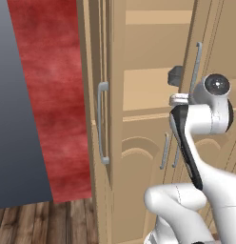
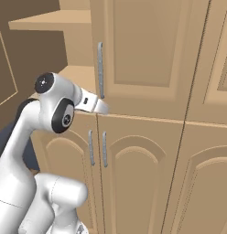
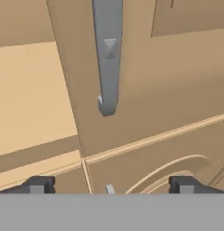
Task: Retrieve the tupperware from the cabinet, then place the raw meat into the tupperware to avoid contamination.
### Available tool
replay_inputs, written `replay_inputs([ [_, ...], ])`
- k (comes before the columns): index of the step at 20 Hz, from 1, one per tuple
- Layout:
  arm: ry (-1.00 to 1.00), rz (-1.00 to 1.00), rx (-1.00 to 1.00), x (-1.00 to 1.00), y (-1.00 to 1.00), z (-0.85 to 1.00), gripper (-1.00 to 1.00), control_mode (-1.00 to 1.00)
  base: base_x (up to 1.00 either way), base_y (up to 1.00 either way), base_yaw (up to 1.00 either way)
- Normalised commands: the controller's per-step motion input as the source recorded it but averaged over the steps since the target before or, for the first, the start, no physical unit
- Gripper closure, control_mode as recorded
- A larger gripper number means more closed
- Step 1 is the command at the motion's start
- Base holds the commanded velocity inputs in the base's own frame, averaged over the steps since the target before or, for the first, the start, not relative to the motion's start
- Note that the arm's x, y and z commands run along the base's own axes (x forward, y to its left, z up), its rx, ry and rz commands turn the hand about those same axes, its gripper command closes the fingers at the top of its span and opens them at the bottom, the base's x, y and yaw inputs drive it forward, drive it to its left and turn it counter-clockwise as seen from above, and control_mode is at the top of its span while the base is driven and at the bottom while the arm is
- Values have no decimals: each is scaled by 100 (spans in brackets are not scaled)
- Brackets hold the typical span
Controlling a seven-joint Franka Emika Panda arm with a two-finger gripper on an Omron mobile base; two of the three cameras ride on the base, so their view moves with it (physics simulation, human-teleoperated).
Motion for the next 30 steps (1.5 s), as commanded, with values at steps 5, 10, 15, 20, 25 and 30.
replay_inputs([
  [5, -19, 0, 8, -21, -4, 39, -100, -100, 0, 0, 0],
  [10, -26, 8, -4, 12, 0, 63, -100, -100, 0, 0, 0],
  [15, 0, 18, -3, 12, -20, 21, -100, -100, 0, 0, 0],
  [20, 4, 8, -2, 36, -15, 10, -100, -100, 0, 0, 0],
  [25, 13, 0, -5, 51, -1, 5, -100, -100, 0, 0, 0],
  [30, 2, 0, -1, 60, 4, -4, -100, -100, 0, 0, 0],
])
